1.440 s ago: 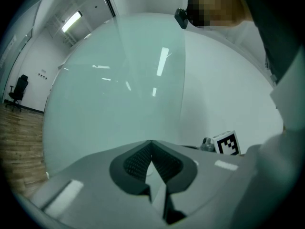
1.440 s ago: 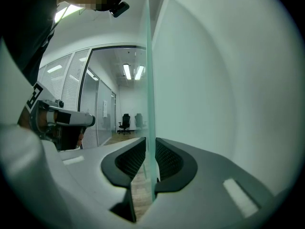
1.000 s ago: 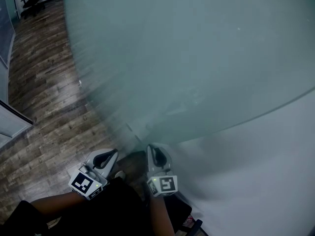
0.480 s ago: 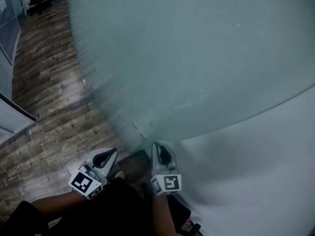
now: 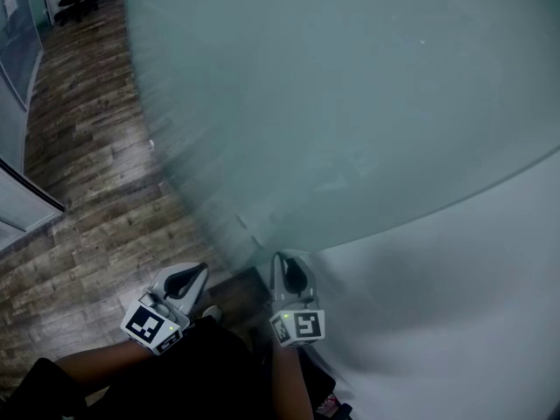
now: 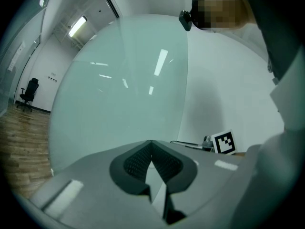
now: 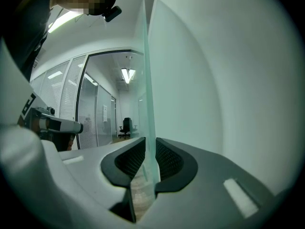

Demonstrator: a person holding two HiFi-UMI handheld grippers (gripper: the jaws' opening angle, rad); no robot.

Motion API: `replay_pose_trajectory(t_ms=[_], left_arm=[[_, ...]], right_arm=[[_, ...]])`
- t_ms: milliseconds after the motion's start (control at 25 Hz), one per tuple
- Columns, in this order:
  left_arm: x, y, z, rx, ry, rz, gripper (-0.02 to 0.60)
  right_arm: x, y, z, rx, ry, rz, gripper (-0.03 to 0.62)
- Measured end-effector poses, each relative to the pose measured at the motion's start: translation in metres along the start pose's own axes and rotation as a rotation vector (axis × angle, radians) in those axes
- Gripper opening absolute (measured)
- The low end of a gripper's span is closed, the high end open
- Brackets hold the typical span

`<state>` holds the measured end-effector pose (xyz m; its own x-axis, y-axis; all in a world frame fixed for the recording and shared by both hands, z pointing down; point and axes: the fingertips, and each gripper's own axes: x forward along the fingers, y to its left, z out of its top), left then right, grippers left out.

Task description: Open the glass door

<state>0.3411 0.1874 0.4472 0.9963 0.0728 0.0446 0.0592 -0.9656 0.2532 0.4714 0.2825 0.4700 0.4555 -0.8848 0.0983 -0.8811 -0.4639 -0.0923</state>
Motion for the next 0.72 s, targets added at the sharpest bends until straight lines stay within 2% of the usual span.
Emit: replay_pose_trajectory(t_ms=[480,720], left_arm=[[-0.0005,-0.0004,-0.0028,0.008,-0.001,0.025,-0.002],[0.0034,0.0007,-0.004,0.012,-0.002,0.035,0.0]], right_arm=[[-0.0002,-0.0069,0.0008,0.025,-0.024,0.008,0.074],[0.001,-0.0028,-0.0005,0.013,-0.023,0.042,0.074]])
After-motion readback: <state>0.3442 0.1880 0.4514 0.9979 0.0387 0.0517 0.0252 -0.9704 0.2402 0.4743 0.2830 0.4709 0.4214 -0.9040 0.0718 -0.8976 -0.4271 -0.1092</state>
